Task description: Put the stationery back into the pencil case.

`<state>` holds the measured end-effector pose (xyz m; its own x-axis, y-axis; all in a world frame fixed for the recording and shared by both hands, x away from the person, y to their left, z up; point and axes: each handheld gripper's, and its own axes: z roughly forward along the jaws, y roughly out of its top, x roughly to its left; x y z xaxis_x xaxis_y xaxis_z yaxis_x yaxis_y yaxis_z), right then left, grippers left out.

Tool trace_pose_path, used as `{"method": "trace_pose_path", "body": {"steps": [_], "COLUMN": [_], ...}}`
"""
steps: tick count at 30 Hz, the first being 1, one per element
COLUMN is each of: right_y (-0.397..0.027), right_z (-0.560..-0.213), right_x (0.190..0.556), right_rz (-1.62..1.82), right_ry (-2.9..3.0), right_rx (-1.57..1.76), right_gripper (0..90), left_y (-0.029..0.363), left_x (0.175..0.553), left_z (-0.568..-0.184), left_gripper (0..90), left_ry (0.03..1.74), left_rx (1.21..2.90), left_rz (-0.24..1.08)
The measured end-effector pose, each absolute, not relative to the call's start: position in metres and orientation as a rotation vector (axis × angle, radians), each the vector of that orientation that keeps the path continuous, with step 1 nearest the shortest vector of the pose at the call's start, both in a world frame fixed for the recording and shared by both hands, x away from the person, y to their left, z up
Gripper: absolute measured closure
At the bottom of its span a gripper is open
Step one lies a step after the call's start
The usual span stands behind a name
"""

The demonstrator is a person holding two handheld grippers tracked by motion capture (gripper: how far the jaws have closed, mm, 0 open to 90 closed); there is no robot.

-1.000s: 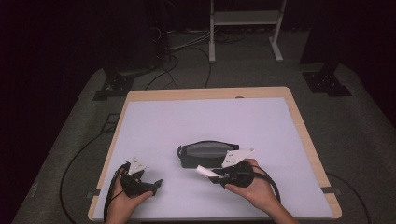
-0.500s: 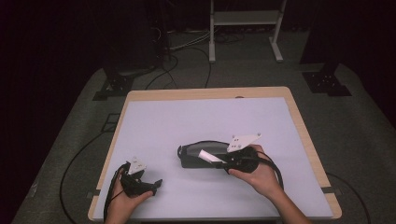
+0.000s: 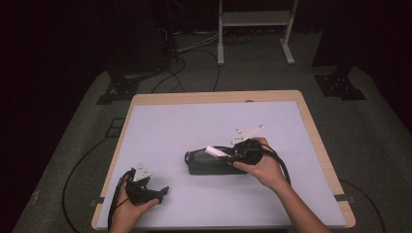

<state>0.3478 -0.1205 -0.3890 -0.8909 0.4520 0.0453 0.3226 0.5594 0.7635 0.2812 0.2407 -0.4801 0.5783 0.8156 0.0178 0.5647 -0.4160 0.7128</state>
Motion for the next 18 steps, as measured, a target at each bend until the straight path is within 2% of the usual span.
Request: {"method": "trace_pose_path", "body": {"steps": [7,18], "right_y": [-0.118,-0.138], "right_z": [-0.399,-0.392], "right_x": [0.360,0.357], "right_rz": [1.218,1.228], "right_ry": [2.642,2.590], "right_rx": [0.674,0.705], "right_gripper": [70.1,60.5], "left_y": [0.241,0.241], "left_x": [0.281,0.281], "left_z": [-0.480,-0.480], "left_gripper": [1.1,1.1], "left_ry": [1.093,1.095], "left_rx": [2.139,2.139], "left_rz": [0.483,0.480]}}
